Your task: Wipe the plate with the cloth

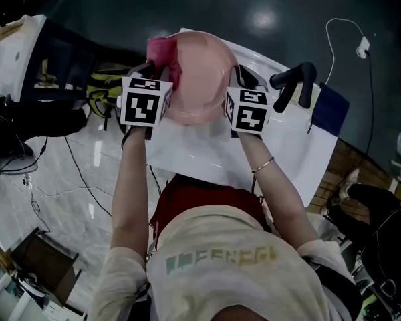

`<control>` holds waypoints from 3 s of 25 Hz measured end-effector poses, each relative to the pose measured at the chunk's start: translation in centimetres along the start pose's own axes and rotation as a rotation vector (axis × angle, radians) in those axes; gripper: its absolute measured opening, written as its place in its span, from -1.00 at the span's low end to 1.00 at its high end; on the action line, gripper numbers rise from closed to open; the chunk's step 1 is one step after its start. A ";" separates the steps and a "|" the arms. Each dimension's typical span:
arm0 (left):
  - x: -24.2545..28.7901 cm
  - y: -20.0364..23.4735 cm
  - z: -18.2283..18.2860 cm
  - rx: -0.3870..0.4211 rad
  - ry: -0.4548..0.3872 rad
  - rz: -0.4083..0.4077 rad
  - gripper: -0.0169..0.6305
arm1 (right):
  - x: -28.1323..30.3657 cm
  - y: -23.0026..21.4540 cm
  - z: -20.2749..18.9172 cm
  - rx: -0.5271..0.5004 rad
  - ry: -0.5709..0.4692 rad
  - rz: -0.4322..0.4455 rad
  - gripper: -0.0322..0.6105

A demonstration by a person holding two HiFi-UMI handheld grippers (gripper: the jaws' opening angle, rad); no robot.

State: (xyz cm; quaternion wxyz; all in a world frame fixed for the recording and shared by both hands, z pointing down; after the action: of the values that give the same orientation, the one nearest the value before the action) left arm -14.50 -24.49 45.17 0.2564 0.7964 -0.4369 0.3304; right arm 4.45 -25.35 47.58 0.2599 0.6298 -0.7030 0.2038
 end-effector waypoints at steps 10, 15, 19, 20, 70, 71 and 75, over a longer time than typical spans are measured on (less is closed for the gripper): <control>-1.4 -5.0 2.1 0.004 -0.069 -0.088 -0.74 | 0.0 -0.3 0.0 0.029 -0.001 0.010 -0.78; 1.6 -9.9 3.3 0.071 -0.035 -0.230 -0.74 | -0.1 -0.3 0.1 0.038 -0.003 0.018 -0.78; 4.0 -12.2 3.0 0.086 0.015 -0.306 -0.74 | 0.0 -0.3 0.1 0.048 -0.002 0.022 -0.78; 4.5 -12.5 2.8 0.089 0.029 -0.311 -0.74 | 0.1 -0.3 0.0 0.049 -0.002 0.023 -0.78; 0.0 -11.0 -0.3 0.004 -0.026 -0.234 -0.74 | 0.0 0.1 -0.1 0.039 0.005 0.032 -0.78; 0.3 -11.7 -0.3 0.013 -0.022 -0.249 -0.74 | 0.0 0.0 -0.1 0.040 0.004 0.032 -0.78; 1.5 -14.0 -0.8 0.049 0.011 -0.279 -0.74 | 0.1 0.0 -0.1 0.043 0.002 0.034 -0.78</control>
State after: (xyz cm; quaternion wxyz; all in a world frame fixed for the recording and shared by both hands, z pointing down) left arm -2.02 -17.92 45.14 0.2828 0.8536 -0.3123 0.3064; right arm 4.48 -25.35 47.72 0.2434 0.6231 -0.7088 0.2237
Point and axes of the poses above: the fingertips, and each gripper's own axes: x forward along the fingers, y to its left, z out of its top, the point moved 1 cm from there along -x, backward along the fingers, and after that the axes turned 10 degrees about -z, right-handed, at the moved point
